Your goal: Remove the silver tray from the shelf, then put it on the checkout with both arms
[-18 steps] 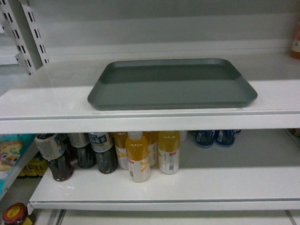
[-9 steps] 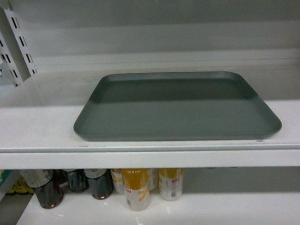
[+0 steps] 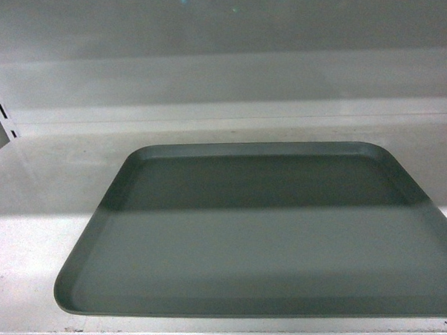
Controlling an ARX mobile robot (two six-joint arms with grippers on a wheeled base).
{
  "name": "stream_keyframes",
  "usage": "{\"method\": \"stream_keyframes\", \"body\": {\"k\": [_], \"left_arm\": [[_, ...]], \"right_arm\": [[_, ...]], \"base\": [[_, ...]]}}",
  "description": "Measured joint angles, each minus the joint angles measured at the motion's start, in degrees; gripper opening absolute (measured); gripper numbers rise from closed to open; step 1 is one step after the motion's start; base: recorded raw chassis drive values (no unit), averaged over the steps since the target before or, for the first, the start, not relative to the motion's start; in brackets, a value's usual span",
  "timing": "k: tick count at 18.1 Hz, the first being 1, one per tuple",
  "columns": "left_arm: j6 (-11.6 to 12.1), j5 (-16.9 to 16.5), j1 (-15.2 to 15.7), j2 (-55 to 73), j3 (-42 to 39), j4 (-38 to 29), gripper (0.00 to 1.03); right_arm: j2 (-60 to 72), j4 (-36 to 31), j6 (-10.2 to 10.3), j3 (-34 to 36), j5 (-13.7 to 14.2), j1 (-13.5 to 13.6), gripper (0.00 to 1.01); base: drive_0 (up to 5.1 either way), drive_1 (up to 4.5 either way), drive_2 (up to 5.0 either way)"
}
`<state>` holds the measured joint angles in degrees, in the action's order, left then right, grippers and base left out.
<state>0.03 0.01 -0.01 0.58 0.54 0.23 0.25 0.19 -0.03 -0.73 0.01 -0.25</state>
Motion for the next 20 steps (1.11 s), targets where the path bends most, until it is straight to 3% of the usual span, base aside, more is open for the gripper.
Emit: {"method": "stream_keyframes", "body": {"k": [7,8,9,10,15,20], "left_arm": [[0.0,0.0,0.0,0.0,0.0,-0.02,0.98],[-0.66,1.57,-0.7,0.76,0.98,3.96,0.98],[-2.84,5.97,-3.26,6.27,4.26,10.82,0.98],[-3.91,7.82,-5.11,12.41,6.19,11.04,0.98],[-6.08,7.3,-7.54,28.83,7.93,-2.89,0.98],[-5.75,3.32,-8.11,54.62,11.76,-24.59,0.98]], "right_arm": [[0.11,0.85,0.15,-0.09,0.28,0.26,0.98],[2.47,5.62,2.58,-1.53,4.98,2.67,0.98],[7.13,4.17,4.59,-1.95,7.91,4.57,0.98],[10.27,1.64,5.38,-2.01,7.89,5.22,0.98],[23.74,-12.07,5.99,-3.74,5.14,5.55,0.98],[47.82,-31.1,5.53,-5.77,-2.45,5.42,0.98]], "base": [[0.0,0.0,0.0],[0.0,0.0,0.0],[0.0,0.0,0.0],[0.0,0.0,0.0],[0.0,0.0,0.0],[0.0,0.0,0.0]]}}
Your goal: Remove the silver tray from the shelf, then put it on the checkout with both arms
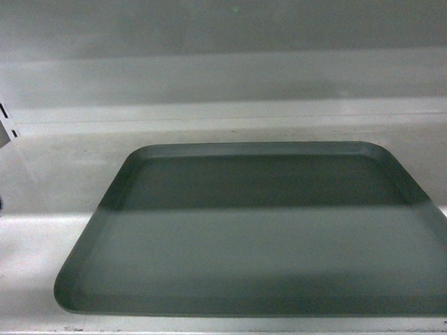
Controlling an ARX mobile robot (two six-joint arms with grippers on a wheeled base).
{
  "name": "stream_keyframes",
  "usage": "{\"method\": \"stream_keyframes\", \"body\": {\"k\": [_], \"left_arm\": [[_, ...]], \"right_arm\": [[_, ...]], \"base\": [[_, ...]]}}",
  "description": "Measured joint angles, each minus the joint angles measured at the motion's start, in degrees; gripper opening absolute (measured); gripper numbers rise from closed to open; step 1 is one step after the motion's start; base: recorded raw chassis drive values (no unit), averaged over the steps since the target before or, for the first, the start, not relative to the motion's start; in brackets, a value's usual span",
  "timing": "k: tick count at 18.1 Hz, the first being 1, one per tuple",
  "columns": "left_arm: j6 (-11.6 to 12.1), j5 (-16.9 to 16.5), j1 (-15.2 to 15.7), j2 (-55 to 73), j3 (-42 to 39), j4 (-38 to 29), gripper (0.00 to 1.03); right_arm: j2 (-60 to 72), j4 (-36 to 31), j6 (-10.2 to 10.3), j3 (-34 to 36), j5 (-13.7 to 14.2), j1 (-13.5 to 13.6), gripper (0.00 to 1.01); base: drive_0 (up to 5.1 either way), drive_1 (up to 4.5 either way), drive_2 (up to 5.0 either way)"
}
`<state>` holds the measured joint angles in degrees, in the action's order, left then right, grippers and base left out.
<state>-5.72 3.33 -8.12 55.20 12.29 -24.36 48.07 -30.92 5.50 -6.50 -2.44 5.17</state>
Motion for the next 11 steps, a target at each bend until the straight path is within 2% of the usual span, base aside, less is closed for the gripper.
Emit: {"method": "stream_keyframes", "body": {"k": [2,3,6,11], "left_arm": [[0.81,-1.22,-0.31,9.33,1.77,-6.25,0.98],[1.7,-1.51,-0.33,15.13,3.23,-9.79,0.98],[3.21,-1.99,-1.2,25.59,6.56,-13.99,0.98],[4.74,-1.99,-2.78,34.67,11.8,-15.12,0.98]], "right_arm": [[10.36,-6.82,-0.24,-1.49,-2.16,-0.35,0.98],[17.09,-11.85,-1.27,-2.49,-2.49,-0.26,0.98],[30.56,-20.57,-3.26,-4.79,-2.89,0.98,0.98],[43.91,-25.24,-4.94,-10.01,-3.1,1.51,0.98]], "base": [[0.0,0.0,0.0],[0.0,0.0,0.0],[0.0,0.0,0.0],[0.0,0.0,0.0]]}}
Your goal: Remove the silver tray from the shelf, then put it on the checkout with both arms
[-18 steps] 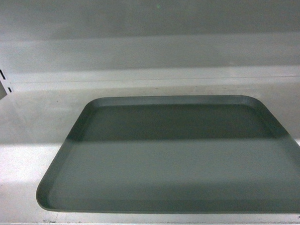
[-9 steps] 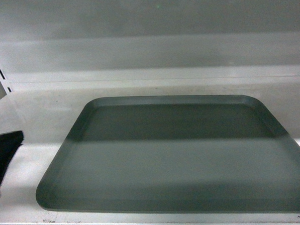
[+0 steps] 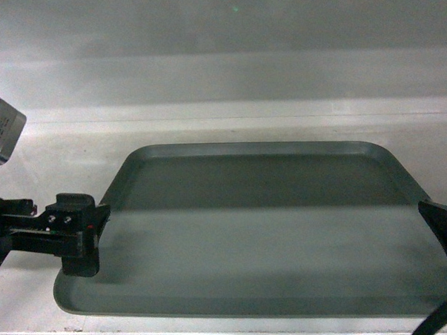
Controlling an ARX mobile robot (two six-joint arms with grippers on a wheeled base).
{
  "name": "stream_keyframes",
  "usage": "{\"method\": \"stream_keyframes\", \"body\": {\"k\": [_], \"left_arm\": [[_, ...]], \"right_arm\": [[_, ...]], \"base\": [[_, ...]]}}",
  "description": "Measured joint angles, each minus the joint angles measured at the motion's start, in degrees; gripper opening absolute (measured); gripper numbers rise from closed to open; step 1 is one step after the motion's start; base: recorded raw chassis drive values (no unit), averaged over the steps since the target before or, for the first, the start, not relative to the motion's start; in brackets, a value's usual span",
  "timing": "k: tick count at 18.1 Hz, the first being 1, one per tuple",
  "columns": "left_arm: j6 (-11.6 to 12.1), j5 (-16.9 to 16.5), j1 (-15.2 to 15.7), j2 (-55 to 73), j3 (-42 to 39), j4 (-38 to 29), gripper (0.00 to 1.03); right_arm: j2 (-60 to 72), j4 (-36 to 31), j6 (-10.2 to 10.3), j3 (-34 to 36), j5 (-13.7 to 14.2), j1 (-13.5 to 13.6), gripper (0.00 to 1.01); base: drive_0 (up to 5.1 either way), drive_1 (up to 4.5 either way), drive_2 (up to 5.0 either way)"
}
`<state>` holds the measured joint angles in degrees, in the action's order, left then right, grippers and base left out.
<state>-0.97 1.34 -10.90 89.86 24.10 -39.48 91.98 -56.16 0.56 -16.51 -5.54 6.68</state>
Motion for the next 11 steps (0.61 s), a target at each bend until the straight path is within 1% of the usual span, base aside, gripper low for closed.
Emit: {"method": "stream_keyframes", "body": {"k": [1,2,3,5,6,9,11], "left_arm": [[0.17,0.63,-0.35,3.1,2.6,0.15,0.98],[-0.11,0.96,-0.39,4.48,3.5,0.39,0.98],[-0.33,1.05,-0.52,5.44,4.5,0.35,0.98],[-0.57,1.03,-0.31,6.36,5.25,-0.17,0.98],[-0.57,1.11,-0.13,6.84,5.4,-0.55,0.98],[-0.55,1.27,-0.09,8.22,5.95,-1.33,0.98],[-0.5,1.68,-0.26,9.29,6.01,-2.14,0.98]], "right_arm": [[4.72,1.38,-0.13,-3.61,1.01,-1.18,0.98],[5.73,4.31,1.53,-6.71,0.7,-2.27,0.98],[6.27,6.58,3.48,-8.94,-0.24,-2.21,0.98],[7.1,8.41,5.33,-10.29,-0.42,-2.03,0.98],[7.58,9.46,6.01,-11.02,-0.37,-1.51,0.98],[9.31,10.4,6.73,-12.87,0.17,-0.74,0.98],[10.12,11.26,6.86,-13.97,1.14,0.11,0.98]], "base": [[0.0,0.0,0.0],[0.0,0.0,0.0],[0.0,0.0,0.0],[0.0,0.0,0.0],[0.0,0.0,0.0],[0.0,0.0,0.0],[0.0,0.0,0.0]]}}
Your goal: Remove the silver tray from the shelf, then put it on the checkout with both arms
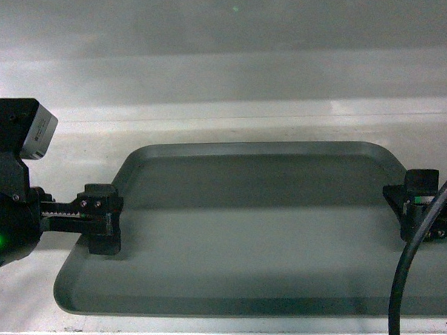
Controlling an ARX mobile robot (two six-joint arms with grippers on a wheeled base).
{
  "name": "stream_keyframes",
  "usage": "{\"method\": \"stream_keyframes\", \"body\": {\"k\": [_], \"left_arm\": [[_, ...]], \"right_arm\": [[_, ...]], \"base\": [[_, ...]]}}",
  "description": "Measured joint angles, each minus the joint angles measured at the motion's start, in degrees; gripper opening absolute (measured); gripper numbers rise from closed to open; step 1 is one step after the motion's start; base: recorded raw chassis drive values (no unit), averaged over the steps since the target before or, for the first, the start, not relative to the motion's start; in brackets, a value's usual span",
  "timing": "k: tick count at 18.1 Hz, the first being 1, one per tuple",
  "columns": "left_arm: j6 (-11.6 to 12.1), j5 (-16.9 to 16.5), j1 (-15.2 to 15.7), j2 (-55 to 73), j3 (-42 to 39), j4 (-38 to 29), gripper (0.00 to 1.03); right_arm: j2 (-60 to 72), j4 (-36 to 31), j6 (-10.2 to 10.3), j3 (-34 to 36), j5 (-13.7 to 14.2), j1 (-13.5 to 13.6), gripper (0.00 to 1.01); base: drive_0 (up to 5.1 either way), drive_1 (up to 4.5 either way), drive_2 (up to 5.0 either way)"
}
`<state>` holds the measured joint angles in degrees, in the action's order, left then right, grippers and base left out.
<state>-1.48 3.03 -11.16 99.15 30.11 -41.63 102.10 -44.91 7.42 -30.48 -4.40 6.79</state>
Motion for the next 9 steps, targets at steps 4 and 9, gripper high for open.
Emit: {"method": "stream_keyframes", "body": {"k": [4,9], "left_arm": [[0.5,0.52,-1.14,1.6,-0.2,-1.68,0.98],[1.51,0.9,-1.51,2.01,-0.57,-2.6,0.98]], "right_arm": [[1.79,0.28,-0.63,-0.74,2.03,0.72,0.98],[2.56,-0.31,-1.14,-1.05,2.64,0.72,0.98]], "base": [[0.0,0.0,0.0],[0.0,0.0,0.0]]}}
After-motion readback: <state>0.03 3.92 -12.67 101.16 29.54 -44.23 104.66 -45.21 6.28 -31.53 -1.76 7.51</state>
